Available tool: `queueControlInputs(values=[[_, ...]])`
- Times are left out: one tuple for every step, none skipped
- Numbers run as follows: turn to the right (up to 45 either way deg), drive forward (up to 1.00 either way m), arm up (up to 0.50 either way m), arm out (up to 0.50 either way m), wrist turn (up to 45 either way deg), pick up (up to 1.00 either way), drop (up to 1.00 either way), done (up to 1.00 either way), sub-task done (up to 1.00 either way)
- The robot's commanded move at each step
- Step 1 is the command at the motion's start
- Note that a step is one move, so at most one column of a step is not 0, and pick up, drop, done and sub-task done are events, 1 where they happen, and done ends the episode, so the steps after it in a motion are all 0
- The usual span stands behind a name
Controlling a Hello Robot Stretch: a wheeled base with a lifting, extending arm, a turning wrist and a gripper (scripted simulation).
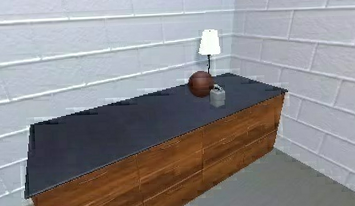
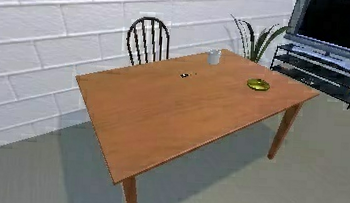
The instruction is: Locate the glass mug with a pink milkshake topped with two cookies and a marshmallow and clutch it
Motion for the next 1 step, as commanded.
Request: queueControlInputs(values=[[9.0, 0.0, 0.0, 0.0, 0.0, 0.0, 0.0, 0.0, 0.0]])
